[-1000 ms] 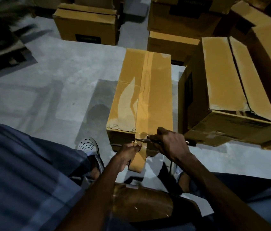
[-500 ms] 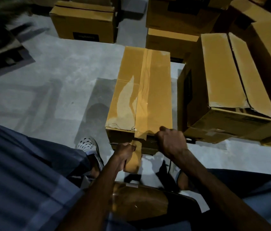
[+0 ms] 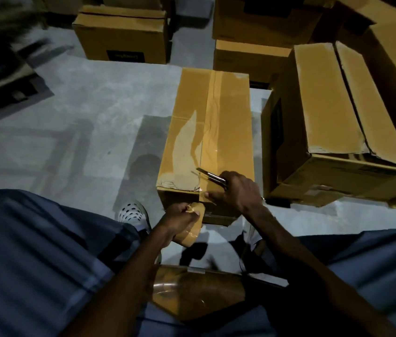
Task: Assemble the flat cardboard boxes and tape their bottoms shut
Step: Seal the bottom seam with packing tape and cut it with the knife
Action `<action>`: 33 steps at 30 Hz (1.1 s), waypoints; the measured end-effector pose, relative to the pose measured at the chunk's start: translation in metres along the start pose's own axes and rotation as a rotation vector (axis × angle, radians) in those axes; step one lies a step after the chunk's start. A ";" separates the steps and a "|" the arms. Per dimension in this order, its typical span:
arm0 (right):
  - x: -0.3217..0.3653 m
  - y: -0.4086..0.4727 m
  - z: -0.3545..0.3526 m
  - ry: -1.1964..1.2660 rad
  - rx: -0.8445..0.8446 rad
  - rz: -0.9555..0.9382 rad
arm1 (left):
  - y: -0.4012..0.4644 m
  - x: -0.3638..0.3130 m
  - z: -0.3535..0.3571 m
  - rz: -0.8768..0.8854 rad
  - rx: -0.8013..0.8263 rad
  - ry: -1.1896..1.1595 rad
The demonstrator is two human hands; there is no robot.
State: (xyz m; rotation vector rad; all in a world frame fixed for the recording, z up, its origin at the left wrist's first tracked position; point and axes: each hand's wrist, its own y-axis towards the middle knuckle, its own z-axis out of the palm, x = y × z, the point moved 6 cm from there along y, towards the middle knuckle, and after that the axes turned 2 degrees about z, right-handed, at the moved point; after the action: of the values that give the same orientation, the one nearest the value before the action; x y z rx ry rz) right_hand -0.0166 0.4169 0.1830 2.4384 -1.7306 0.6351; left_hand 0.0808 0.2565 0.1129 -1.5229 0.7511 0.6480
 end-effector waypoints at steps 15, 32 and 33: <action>0.001 0.002 0.021 -0.232 0.001 -0.212 | -0.032 -0.049 -0.037 0.263 0.114 0.196; 0.042 -0.014 0.002 0.712 0.141 -0.050 | -0.017 -0.069 -0.025 0.397 0.175 0.232; 0.043 -0.015 0.004 0.730 0.142 -0.051 | -0.018 -0.068 -0.025 0.396 0.175 0.287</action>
State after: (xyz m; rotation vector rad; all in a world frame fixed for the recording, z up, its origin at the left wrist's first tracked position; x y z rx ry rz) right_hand 0.0097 0.3828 0.1976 1.9243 -1.3410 1.4490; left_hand 0.0508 0.2381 0.1788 -1.3293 1.3162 0.6388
